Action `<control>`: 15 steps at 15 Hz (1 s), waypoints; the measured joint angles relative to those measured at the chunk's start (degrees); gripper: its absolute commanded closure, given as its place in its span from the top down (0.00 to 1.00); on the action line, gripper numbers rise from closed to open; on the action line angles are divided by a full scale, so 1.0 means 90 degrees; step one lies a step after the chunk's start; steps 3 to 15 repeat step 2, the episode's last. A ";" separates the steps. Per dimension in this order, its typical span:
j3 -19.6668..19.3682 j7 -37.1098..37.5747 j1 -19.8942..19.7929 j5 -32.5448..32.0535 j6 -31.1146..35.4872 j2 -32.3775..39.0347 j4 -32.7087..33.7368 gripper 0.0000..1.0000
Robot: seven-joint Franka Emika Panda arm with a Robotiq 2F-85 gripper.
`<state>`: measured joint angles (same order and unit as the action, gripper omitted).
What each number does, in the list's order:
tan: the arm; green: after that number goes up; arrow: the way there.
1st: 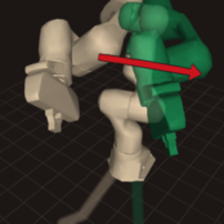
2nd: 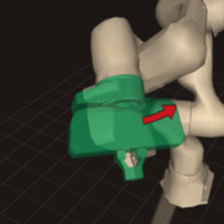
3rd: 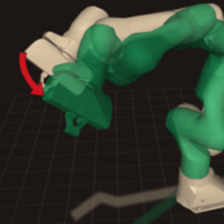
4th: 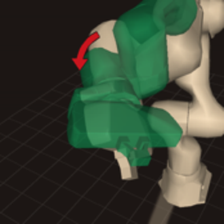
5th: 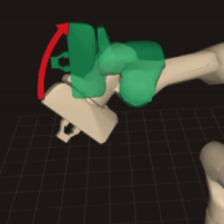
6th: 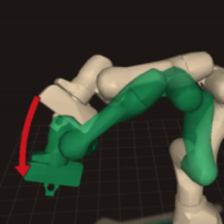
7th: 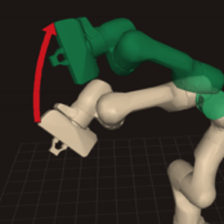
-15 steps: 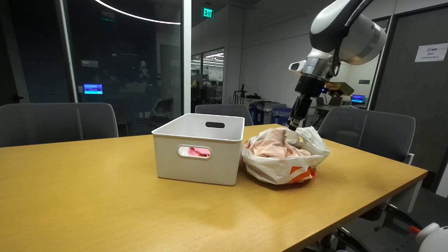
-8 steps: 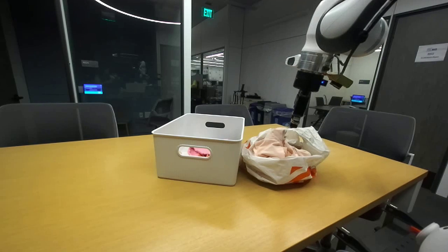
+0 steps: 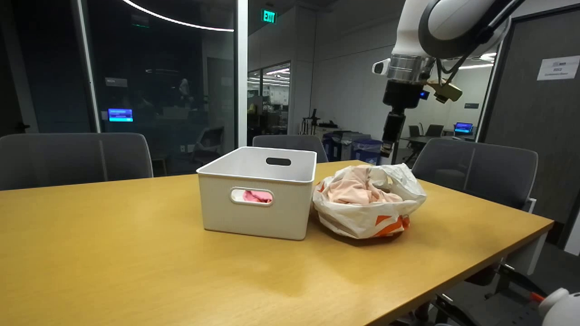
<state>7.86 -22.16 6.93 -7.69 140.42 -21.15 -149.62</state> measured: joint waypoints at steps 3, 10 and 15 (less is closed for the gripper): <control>0.0000 0.0013 0.0000 0.0000 -0.0009 0.0000 0.0000 1.00; 0.0000 0.0013 0.0000 0.0000 -0.0009 0.0000 0.0000 1.00; 0.0000 0.0013 0.0000 0.0000 -0.0009 0.0000 0.0000 1.00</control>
